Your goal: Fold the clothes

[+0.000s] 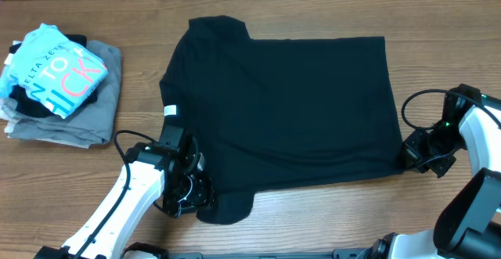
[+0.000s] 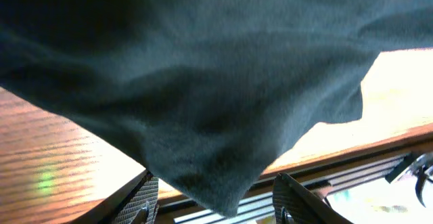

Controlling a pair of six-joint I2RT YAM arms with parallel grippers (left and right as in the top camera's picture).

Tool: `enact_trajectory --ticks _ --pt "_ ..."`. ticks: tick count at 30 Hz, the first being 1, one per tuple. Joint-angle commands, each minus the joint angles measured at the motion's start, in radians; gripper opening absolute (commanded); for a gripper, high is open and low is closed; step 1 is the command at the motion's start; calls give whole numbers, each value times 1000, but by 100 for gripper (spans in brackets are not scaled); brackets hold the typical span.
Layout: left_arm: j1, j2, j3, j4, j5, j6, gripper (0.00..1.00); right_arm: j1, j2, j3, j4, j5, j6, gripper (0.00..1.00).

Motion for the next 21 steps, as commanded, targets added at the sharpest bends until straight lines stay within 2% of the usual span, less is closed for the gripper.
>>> enact_trajectory --ticks 1,3,4,5,6,7,10,14,16,21 --pt "-3 -9 -10 34 -47 -87 58 -8 -28 3 1 17 10 4" --pt "-3 -9 -11 58 -49 -122 57 -8 -28 3 1 17 10 4" --pt "-3 -9 -14 64 -49 -140 52 -8 -28 3 1 17 10 4" --pt "-3 -9 -19 67 -48 -150 40 -8 -28 3 1 17 10 4" --pt "-3 -9 -25 67 -48 -150 14 -8 -28 3 1 17 10 4" --pt "-3 -9 -26 59 -39 -149 4 -8 -28 4 1 17 10 4" --pt "6 -12 -2 25 13 -106 4 -8 -28 3 0 16 10 4" --pt "50 -21 155 -43 -40 -16 4 -8 -28 3 -2 -7 2 4" --pt "76 -21 244 -34 -45 14 4 -8 -28 4 13 -30 -1 4" --pt "106 -18 286 43 -89 8 4 -8 -28 3 82 -79 0 4"
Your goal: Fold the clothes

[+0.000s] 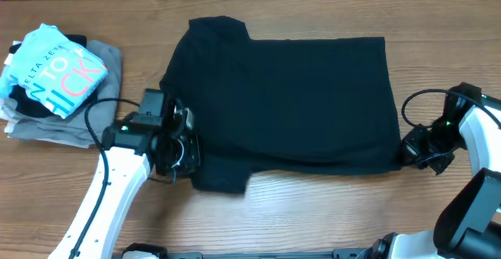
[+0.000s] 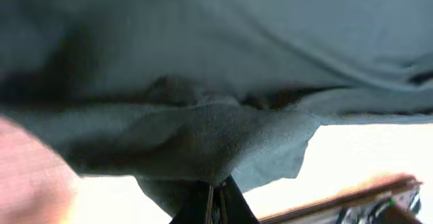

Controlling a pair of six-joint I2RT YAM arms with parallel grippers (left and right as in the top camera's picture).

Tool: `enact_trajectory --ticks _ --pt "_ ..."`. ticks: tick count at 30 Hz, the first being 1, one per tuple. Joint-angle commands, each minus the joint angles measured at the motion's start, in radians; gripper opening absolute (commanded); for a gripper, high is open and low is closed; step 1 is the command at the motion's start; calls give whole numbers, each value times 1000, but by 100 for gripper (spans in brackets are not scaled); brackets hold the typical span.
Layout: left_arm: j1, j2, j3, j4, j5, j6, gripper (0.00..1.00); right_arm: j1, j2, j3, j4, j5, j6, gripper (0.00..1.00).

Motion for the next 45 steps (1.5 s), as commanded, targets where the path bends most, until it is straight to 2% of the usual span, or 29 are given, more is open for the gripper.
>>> enact_trajectory --ticks 1,10,17,20,30,41,45 --pt "27 -7 17 49 -49 28 4 -6 -28 3 61 -43 1 4" --pt "52 40 16 268 -69 13 4 -6 -27 3 219 -58 5 5" --pt "52 169 16 414 -79 -13 4 -1 -23 3 304 -86 4 5" --pt "53 202 16 452 -134 -50 4 35 -10 3 353 -84 4 6" --pt "53 212 16 529 -214 -85 4 92 -8 3 464 -76 1 5" --pt "50 213 16 597 -320 -92 14 95 76 3 553 -73 1 8" --pt "50 213 16 606 -290 -96 20 111 116 3 590 -73 1 8"
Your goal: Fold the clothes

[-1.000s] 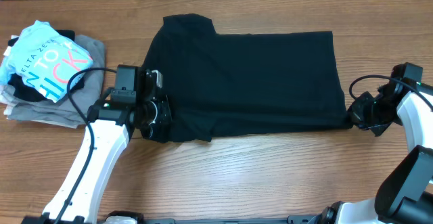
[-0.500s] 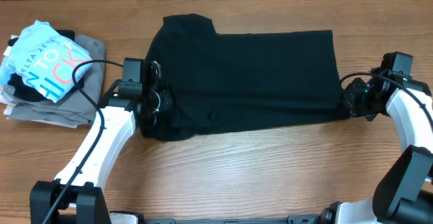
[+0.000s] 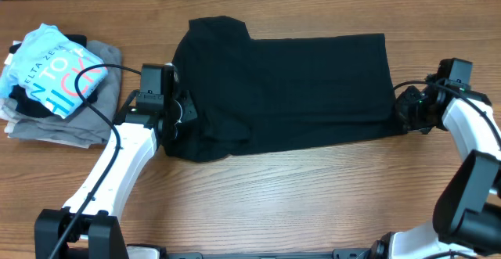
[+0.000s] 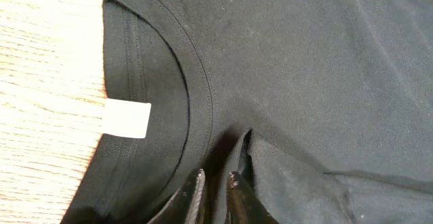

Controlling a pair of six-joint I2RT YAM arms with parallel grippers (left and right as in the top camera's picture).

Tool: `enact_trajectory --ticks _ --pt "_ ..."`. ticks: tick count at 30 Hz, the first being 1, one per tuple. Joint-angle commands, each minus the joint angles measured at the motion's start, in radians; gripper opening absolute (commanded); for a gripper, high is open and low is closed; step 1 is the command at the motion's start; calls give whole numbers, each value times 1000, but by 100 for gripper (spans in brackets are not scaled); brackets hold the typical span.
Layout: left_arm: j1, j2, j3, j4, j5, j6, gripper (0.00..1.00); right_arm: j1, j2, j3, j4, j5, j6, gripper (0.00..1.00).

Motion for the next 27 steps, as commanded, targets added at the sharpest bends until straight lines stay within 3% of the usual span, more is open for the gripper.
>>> enact_trajectory --ticks 1,4,11,13,14,15,19,23,27 --pt "5 9 13 13 22 -17 23 19 29 4 30 11 0 9" --pt "5 9 13 12 113 -16 29 33 47 4 84 12 1 11" --pt "5 9 13 4 122 -16 29 51 54 4 177 100 39 11" --pt "5 9 13 3 122 -16 30 51 54 4 171 154 57 43" --pt "5 9 13 1 122 -16 30 51 54 4 162 163 57 52" --pt "5 9 13 -4 122 -16 31 51 54 4 154 166 57 54" --pt "2 9 13 -60 122 -16 38 50 54 4 103 166 57 54" --pt "-32 9 13 -100 122 -15 38 50 54 2 27 167 56 38" --pt "-92 9 13 -98 121 -15 45 50 54 -14 10 166 57 38"
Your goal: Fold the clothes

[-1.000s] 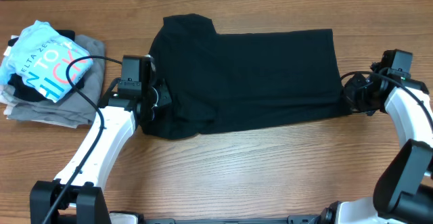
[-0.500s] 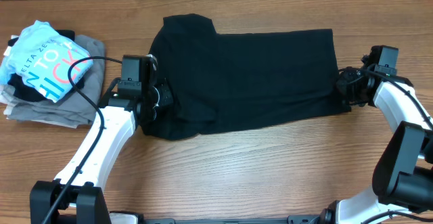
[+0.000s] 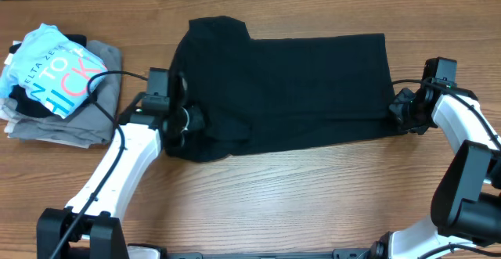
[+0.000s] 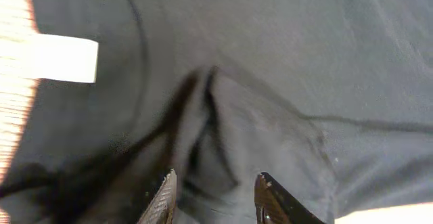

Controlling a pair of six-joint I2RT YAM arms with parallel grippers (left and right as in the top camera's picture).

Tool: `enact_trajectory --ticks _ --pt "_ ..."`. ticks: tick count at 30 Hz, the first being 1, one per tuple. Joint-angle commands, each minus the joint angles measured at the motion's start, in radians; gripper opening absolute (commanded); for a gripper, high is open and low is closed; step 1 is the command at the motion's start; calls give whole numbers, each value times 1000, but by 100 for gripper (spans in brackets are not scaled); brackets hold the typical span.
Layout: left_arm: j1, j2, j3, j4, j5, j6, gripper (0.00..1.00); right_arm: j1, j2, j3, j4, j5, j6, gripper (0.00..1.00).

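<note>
A black T-shirt (image 3: 290, 79) lies across the table, its near edge folded back over the body. My left gripper (image 3: 185, 123) hovers over the shirt's left end by the collar. In the left wrist view this gripper (image 4: 215, 183) is open, with rumpled black cloth below the fingers and nothing held. The shirt's white neck label (image 4: 64, 58) shows at the upper left. My right gripper (image 3: 399, 112) sits against the shirt's right edge. The overhead view is too small to show how its jaws stand.
A pile of folded clothes (image 3: 59, 83), topped by a light blue printed shirt, lies at the far left. The wooden table (image 3: 313, 196) shows in front of the shirt. Cables trail from both arms.
My left gripper, shut on a fold of the shirt near the collar, now stands open and has let the cloth go. The right gripper has shifted slightly along the right edge.
The shirt lay spread flat, my left gripper open at its near-left sleeve and my right at the near-right corner. Then the left was shut on the sleeve. Later both grippers stood farther back with the near edge folded over. Now the left is open.
</note>
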Motion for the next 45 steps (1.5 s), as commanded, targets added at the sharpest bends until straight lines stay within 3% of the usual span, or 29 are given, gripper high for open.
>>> enact_trajectory --ticks 1,5,15,17,19,26,32,33,35,39,41,45 --pt "-51 9 13 3 11 2 45 0 8 -19 -9 13 4 37" --pt "-92 14 11 -1 1 1 47 0 8 -72 21 13 4 31" --pt "-102 195 8 68 2 -9 51 0 9 -140 101 14 4 30" --pt "-102 215 9 87 13 -10 32 0 9 -140 101 14 1 30" --pt "-95 212 12 116 12 -6 4 0 9 -140 101 13 1 30" --pt "20 187 160 146 12 1 4 0 9 -140 99 14 1 30" --pt "41 202 169 88 3 1 4 0 9 -140 98 14 1 30" --pt "41 206 169 87 3 1 9 0 9 -140 98 14 1 30" --pt "41 212 169 98 7 -1 28 0 9 -140 98 14 1 30" --pt "41 212 169 98 25 -3 58 0 9 -140 94 14 1 31" --pt "41 212 169 96 68 -3 58 0 9 -140 92 14 1 32" --pt "29 212 169 85 184 -3 49 0 8 -140 89 9 1 35"
